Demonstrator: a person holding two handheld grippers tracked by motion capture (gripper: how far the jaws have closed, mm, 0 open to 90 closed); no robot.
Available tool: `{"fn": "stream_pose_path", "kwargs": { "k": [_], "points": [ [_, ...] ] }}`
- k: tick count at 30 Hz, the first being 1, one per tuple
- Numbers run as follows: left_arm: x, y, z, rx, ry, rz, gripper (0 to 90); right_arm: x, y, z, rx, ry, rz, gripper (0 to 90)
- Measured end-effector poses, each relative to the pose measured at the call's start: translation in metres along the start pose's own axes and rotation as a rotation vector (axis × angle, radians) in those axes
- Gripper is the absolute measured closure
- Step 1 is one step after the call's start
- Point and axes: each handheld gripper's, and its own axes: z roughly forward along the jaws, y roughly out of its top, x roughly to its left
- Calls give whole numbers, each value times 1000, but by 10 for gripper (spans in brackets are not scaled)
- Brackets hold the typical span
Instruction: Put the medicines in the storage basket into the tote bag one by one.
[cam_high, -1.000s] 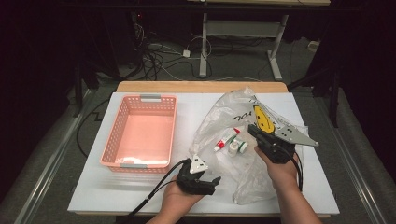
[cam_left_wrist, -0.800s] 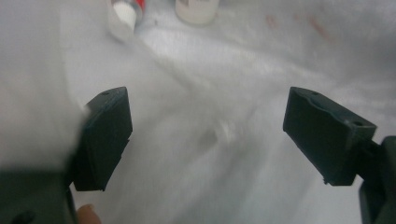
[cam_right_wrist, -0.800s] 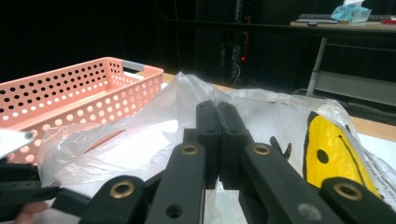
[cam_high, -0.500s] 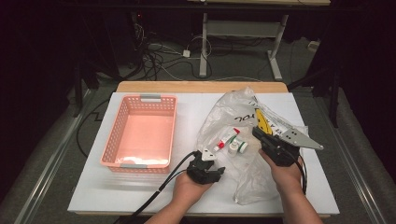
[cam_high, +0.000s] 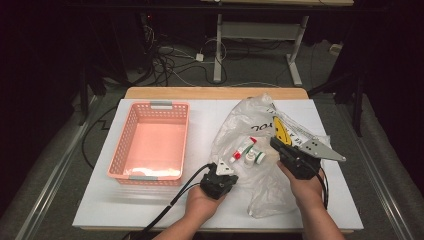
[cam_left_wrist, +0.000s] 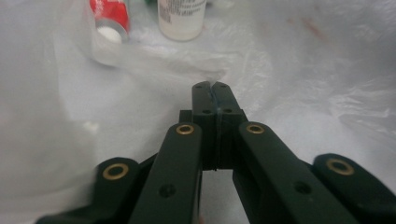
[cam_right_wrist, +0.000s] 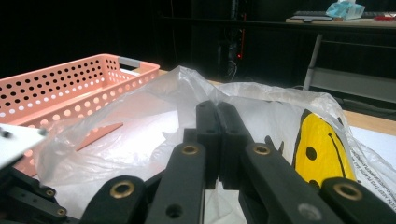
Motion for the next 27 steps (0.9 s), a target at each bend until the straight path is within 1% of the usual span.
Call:
{"fn": "stream_pose_path", "kwargs": {
  "k": [3, 5, 6, 9, 10, 13, 15, 19, 22, 27],
  "points": [
    [-1, -2, -4, -42, -12, 9, 885, 0, -1, 0, 3, -2, 3, 900],
    [-3, -4, -6, -60, -12, 38, 885, 0, -2, 1, 4, 1, -1, 900],
    [-3, -4, -7, -70, -16, 43, 884, 0, -2, 1, 5, 2, -2, 900],
    [-1, -6, -10, -103, -22, 19, 885, 1, -2, 1, 5, 5, -3, 900],
    [-1, -6, -10, -110, -21, 19, 885, 1, -2, 1, 4, 6, -4, 900],
    [-3, -7, -11, -122, -17, 41, 885, 1, -2, 2, 3, 6, 0, 900],
    [-2, -7, -13, -133, -16, 31, 884, 1, -2, 2, 2, 5, 2, 900],
    [0, -8, -16, -150, -12, 29, 884, 1, -1, 2, -4, -5, 4, 900],
    [1, -5, -21, -181, -16, 13, 884, 0, 0, 1, -10, -7, 0, 900],
    [2, 1, -33, -226, 12, 27, 884, -2, 1, 1, -18, -8, 1, 900]
  ]
}}
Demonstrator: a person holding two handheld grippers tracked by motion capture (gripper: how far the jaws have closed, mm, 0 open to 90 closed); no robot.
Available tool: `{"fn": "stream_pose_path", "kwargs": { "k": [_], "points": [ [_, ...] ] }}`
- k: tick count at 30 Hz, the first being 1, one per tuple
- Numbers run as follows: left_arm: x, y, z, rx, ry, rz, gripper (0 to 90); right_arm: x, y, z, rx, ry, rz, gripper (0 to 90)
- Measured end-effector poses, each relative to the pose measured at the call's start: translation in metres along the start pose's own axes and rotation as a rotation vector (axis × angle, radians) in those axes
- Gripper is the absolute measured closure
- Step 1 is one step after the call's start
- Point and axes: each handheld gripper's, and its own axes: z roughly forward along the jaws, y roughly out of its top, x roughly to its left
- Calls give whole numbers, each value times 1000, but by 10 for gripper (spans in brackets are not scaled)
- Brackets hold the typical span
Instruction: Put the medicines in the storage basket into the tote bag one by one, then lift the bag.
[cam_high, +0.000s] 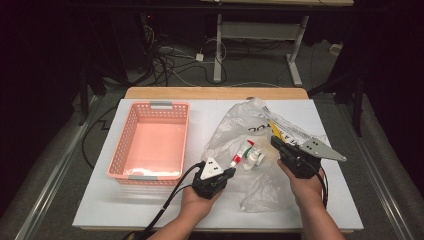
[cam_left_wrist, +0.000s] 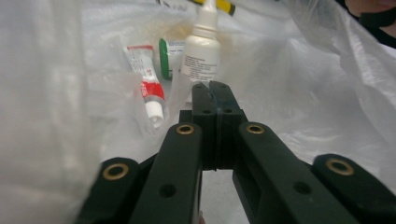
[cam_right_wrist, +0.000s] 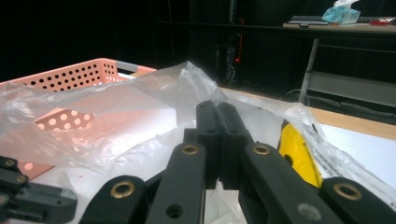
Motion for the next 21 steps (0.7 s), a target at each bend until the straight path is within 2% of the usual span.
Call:
{"fn": "stream_pose_path", "kwargs": {
  "k": [6, 12, 15, 17, 21],
  "points": [
    [-1, 8, -12, -53, 27, 34, 884, 0, 1, -1, -9, -1, 3, 900],
    [-1, 14, -24, -108, 44, 44, 884, 2, 3, -3, -22, -9, 3, 900],
    [-1, 19, -30, -139, 64, 57, 884, 3, 3, -2, -25, -6, -8, 900],
    [-4, 22, -34, -149, 83, 85, 884, 4, 4, -2, -27, -2, -10, 900],
    [-8, 30, -41, -182, 104, 97, 884, 7, 6, -2, -41, 4, -13, 900]
  ]
}}
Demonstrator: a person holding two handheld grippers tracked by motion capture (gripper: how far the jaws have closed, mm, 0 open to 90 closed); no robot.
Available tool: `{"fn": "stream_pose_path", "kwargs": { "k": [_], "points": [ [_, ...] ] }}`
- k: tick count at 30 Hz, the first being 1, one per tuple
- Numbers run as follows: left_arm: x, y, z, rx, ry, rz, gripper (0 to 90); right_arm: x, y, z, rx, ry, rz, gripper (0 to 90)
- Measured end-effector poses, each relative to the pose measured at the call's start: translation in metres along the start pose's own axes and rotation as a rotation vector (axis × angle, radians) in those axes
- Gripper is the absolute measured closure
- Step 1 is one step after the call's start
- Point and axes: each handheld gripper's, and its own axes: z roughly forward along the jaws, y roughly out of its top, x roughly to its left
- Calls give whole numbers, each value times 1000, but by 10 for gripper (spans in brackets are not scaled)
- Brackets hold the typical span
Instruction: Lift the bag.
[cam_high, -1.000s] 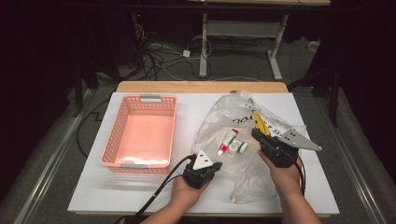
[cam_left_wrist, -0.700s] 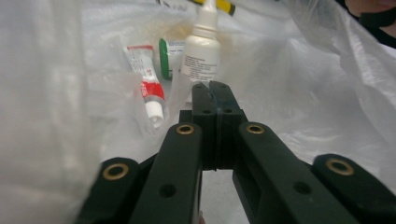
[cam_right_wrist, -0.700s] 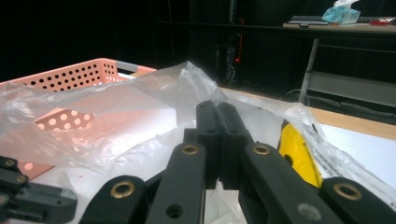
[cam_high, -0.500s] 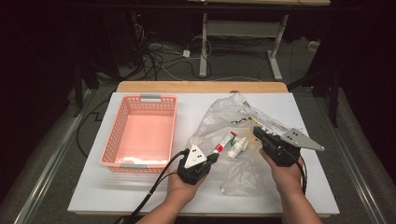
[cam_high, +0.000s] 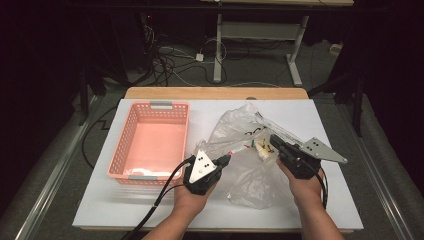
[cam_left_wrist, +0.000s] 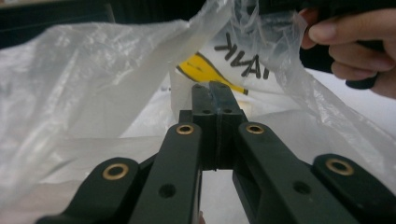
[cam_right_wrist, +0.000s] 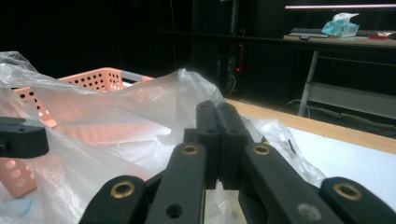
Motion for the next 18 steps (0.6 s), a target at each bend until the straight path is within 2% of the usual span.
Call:
{"fn": "stream_pose_path", "kwargs": {
  "k": [4, 10, 18],
  "points": [
    [-3, 6, -3, -34, 13, 1, 884, 0, 4, 1, -23, 8, 3, 900],
    [1, 17, 0, -75, 34, 14, 884, 0, 10, 5, -54, 16, 10, 900],
    [10, 45, 2, -160, 65, 32, 884, -2, 18, 8, -93, 7, 11, 900]
  ]
}}
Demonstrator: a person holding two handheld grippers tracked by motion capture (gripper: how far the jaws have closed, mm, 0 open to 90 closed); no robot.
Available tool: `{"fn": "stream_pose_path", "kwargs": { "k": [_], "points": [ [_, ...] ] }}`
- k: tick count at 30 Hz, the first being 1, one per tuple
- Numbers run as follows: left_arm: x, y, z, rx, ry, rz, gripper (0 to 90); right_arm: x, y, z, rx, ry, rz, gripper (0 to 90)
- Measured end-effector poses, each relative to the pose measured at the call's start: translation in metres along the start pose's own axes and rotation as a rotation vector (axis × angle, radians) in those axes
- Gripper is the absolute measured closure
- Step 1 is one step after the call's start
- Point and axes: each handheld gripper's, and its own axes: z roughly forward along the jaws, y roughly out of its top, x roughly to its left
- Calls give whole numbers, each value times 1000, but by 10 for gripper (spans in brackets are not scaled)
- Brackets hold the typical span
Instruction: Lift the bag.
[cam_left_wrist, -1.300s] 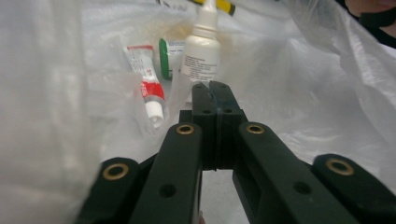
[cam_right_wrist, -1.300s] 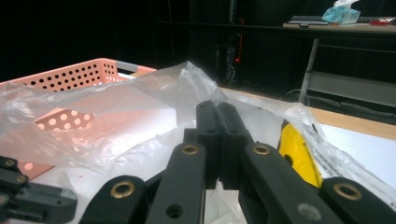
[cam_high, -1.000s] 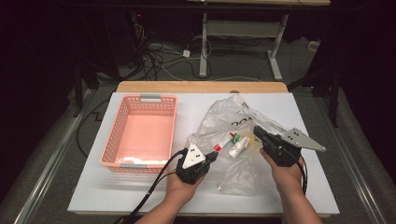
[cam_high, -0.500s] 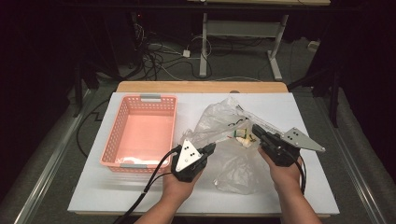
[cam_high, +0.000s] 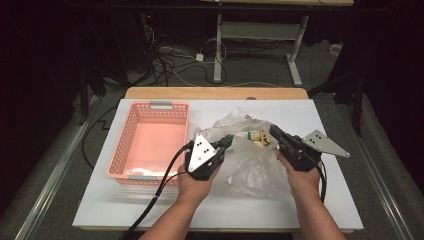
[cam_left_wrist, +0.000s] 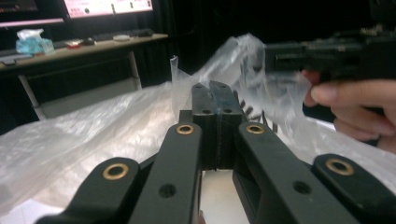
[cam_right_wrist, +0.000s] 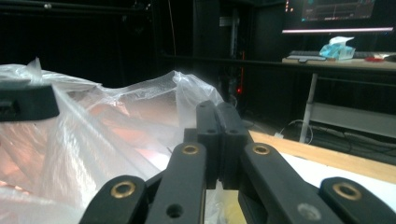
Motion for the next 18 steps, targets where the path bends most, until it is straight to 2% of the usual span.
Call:
{"fn": "stream_pose_path", "kwargs": {
  "k": [3, 13, 17, 18],
  "points": [
    [2, 12, 2, -25, 7, 14, 884, -1, 5, 1, -17, -4, -13, 900],
    [10, 59, 8, -91, 34, 78, 883, -5, 36, 7, -85, -32, -12, 900],
    [12, 75, 12, -120, 43, 83, 883, -3, 41, 13, -102, -35, 3, 900],
    [12, 79, 13, -126, 42, 84, 884, -2, 41, 14, -101, -34, -6, 900]
  ]
}}
